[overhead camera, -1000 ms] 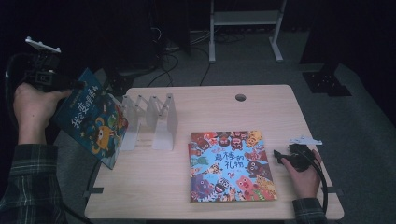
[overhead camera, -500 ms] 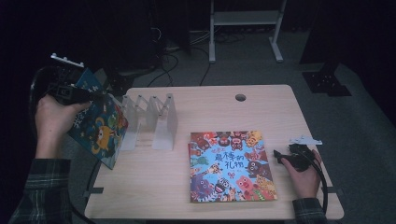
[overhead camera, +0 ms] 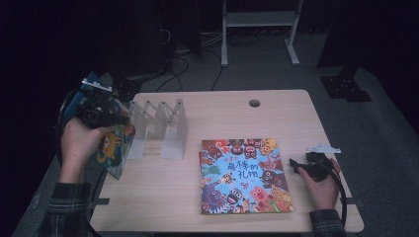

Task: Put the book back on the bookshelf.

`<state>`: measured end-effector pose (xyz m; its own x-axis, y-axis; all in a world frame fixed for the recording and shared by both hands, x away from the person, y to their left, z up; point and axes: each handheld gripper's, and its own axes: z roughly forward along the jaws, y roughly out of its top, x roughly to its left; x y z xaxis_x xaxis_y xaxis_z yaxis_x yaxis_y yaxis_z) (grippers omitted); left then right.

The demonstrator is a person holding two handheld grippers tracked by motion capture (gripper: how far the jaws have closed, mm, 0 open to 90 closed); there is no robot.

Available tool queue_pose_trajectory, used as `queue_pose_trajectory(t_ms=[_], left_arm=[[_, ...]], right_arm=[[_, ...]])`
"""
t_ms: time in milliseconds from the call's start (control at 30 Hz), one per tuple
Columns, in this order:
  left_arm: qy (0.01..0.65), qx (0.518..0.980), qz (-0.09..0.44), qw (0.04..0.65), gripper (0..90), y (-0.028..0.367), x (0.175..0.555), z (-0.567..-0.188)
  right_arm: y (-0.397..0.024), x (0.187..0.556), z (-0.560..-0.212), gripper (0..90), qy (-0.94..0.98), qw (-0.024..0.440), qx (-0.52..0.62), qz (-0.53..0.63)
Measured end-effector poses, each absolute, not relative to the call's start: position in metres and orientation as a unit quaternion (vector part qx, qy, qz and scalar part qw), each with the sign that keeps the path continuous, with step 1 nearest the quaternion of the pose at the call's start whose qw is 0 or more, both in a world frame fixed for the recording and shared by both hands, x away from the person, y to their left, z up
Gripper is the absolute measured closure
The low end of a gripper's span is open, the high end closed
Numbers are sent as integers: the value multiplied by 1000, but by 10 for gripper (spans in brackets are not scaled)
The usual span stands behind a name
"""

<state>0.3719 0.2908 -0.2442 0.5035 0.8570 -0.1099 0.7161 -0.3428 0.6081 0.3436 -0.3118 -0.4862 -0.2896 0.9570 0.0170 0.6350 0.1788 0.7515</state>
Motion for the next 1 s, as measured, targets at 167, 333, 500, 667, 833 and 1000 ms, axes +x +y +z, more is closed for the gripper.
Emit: queue_pose_trajectory(t_ms=[167,333,500,667,833,1000], left_arm=[[476,817,110,306,884,279,369,-262],[468,825,100,299,900,268,366,-280],[462,830,91,298,900,259,362,-301],[455,835,83,297,900,251,358,-321],[442,845,85,290,894,242,354,-343],[420,858,86,285,832,233,347,-368]], right_arm=[[-312,344,-486,272,729,240,546,336],[-312,344,-486,272,729,240,546,336],[-312,344,-486,273,730,240,545,336],[-312,344,-486,273,730,240,545,336],[-312,344,-486,273,730,240,545,336],[-312,344,-486,273,730,240,545,335]])
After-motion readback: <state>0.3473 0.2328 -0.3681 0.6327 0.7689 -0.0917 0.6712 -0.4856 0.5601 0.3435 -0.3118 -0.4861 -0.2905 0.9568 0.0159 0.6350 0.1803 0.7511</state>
